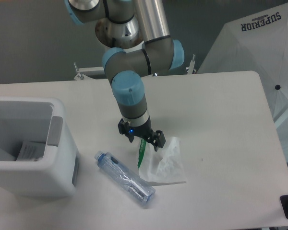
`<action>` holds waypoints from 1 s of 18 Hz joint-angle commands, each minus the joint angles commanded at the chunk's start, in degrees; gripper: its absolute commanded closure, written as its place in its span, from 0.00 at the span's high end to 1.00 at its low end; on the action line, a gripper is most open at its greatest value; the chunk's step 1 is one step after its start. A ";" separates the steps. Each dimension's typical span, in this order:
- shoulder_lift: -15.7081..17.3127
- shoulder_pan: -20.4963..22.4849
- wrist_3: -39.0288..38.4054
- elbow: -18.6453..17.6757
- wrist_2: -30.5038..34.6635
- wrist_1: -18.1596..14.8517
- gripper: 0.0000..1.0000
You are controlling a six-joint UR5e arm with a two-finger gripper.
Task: Place the trash in the trash can
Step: 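Lower the open gripper onto the green strip of the plastic bag, then close the gripper on the bag's green strip and lift it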
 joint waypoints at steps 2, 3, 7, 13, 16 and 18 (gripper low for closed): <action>-0.53 0.00 0.09 0.79 0.00 0.00 0.94; -0.70 0.00 0.09 1.23 0.00 0.00 0.79; -0.79 0.35 0.26 2.72 -0.26 -0.35 0.26; -0.53 1.84 0.18 3.78 -0.97 -1.05 0.00; -0.27 3.33 0.18 4.74 -1.40 -1.23 0.00; 0.00 4.39 0.18 5.27 -4.12 -1.23 0.00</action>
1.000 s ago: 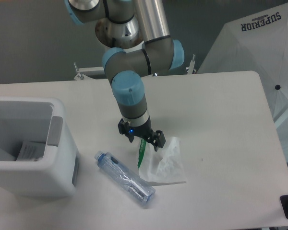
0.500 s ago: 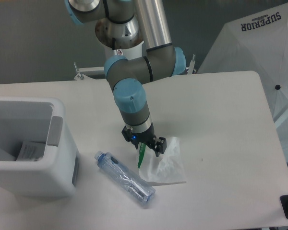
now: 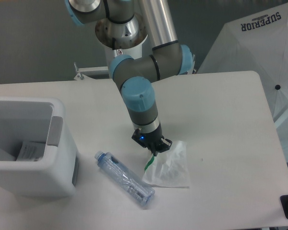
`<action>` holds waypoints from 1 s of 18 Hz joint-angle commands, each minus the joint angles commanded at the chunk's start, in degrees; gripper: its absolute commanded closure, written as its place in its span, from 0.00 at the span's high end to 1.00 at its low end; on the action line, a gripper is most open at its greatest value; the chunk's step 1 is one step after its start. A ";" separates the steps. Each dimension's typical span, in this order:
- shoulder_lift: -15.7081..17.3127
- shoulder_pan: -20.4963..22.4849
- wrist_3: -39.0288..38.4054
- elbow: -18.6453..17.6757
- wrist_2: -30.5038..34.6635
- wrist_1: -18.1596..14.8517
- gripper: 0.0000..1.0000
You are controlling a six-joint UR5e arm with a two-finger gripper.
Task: Place the trash in the trash can
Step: 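Close the gripper on the bag's green strip and lift it, then carry the held bag over the white trash bin and lower it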
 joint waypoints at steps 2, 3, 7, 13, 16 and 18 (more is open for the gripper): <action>0.26 0.62 -0.09 1.14 -1.85 0.00 0.00; 1.05 1.14 -0.52 1.93 -3.08 -0.09 0.00; 6.58 6.32 -0.79 5.88 -13.43 -4.73 0.00; 14.23 11.08 -7.54 9.49 -29.09 -9.14 0.00; 16.35 10.73 -10.10 11.85 -36.10 -8.70 0.00; 17.48 9.42 -13.25 14.23 -41.39 -8.79 0.00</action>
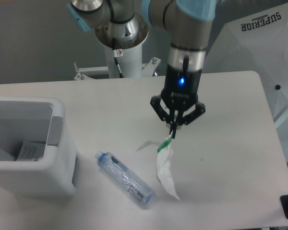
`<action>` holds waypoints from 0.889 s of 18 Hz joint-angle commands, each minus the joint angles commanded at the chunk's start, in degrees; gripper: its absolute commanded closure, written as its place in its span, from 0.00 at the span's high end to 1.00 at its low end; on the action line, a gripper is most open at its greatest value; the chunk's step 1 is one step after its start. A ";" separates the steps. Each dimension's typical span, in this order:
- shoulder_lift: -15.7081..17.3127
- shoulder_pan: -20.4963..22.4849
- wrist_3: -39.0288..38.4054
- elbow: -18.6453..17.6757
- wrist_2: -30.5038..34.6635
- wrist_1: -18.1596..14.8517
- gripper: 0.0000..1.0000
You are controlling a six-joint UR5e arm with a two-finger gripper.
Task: Place the trash in the trash can
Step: 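Carry the held bag over the white trash bin and lower it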
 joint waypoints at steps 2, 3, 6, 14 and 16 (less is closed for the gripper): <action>1.85 -1.32 -3.96 0.62 -1.33 0.27 0.00; 2.81 -3.15 -5.02 0.71 -1.34 0.44 0.00; 5.62 -7.38 -5.56 -0.07 -1.34 0.44 0.00; 13.89 -15.21 -5.29 -6.06 -1.51 0.70 0.00; 14.07 -16.61 -5.12 -6.41 -2.30 0.79 0.00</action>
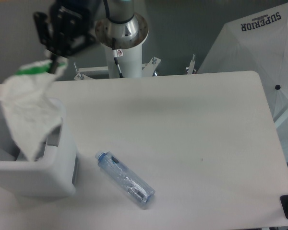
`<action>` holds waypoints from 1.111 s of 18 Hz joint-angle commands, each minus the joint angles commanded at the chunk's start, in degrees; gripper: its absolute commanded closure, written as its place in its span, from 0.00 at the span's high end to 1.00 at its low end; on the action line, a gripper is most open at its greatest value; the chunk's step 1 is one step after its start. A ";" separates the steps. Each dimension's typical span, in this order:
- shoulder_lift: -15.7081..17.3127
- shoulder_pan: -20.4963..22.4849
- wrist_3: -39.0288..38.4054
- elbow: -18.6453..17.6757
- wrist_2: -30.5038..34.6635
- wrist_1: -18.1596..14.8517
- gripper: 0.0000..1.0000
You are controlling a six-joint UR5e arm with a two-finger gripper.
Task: Place the trash in the trash can
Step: 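Carry the held bag over the white trash bin and lower it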
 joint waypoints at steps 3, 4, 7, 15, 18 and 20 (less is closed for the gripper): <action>-0.53 -3.34 2.88 -2.89 -0.27 0.09 0.00; -0.62 -3.87 4.47 -3.69 -0.27 0.00 0.00; -1.49 -4.23 7.38 -5.10 -0.27 -0.09 0.00; -5.53 -4.41 12.65 -5.28 -0.09 0.09 0.00; -6.76 -4.41 12.92 -5.28 0.08 0.09 0.00; -7.03 -4.32 13.01 -5.54 0.26 0.00 0.00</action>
